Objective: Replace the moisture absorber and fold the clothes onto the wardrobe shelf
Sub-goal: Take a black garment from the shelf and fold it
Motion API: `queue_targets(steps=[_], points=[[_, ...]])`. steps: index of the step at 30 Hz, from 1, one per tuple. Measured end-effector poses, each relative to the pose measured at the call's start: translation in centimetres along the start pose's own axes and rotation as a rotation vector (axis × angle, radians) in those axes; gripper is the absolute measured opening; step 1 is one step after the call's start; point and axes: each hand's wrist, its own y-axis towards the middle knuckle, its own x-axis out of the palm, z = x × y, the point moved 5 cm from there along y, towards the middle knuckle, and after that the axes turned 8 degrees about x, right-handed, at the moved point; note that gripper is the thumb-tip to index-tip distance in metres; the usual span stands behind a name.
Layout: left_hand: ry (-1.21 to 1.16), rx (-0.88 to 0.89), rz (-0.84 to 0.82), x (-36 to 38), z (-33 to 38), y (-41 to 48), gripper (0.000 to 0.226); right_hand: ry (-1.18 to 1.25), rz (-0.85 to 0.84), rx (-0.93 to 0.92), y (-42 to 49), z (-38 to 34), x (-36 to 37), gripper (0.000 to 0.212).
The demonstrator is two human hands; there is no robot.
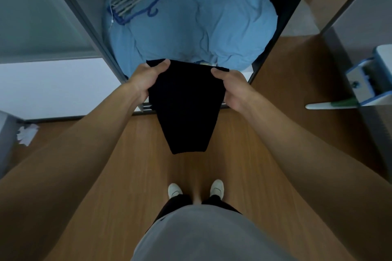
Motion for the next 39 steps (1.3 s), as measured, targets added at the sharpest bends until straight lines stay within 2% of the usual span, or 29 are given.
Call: queue_targets(steps=[7, 13, 19, 24, 29, 34, 39], points=[[-0.013, -0.05, 0.098, -1.6, -0.4, 0.6, 0.029, 0.004, -0.049, 0.033, 0.6, -0.6, 1.0, 0.016], [-0.128, -0.06, 0.088, -2.1, -0.2, 0.3, 0.03, 0.037, -0.021, 0.05, 1.2, -0.2, 1.2, 0.02], [-0.037, -0.028, 0.096, -3.1, -0.3, 0.1, 0.023, 0.128, -0.019, 0.101, 1.6, 0.5, 1.8, 0.018], [-0.062, 0.016, 0.065, -3.7, -1.1, -0.1, 0.02, 0.274, -0.036, 0.208, 1.8, 1.8, 1.8, 0.032], [-0.019, 0.066, 0.033, -3.6, -1.2, -0.3, 0.016, 0.35, -0.017, 0.233, 1.7, 2.0, 1.5, 0.034], [-0.003, 0.06, 0.144, -3.5, -1.3, -0.7, 0.032, 0.305, 0.005, 0.247, 1.3, 1.9, 1.1, 0.036], [0.073, 0.117, 0.092, -2.5, -0.4, -0.7, 0.034, 0.168, 0.073, 0.171, 1.5, 0.9, 0.1, 0.037]])
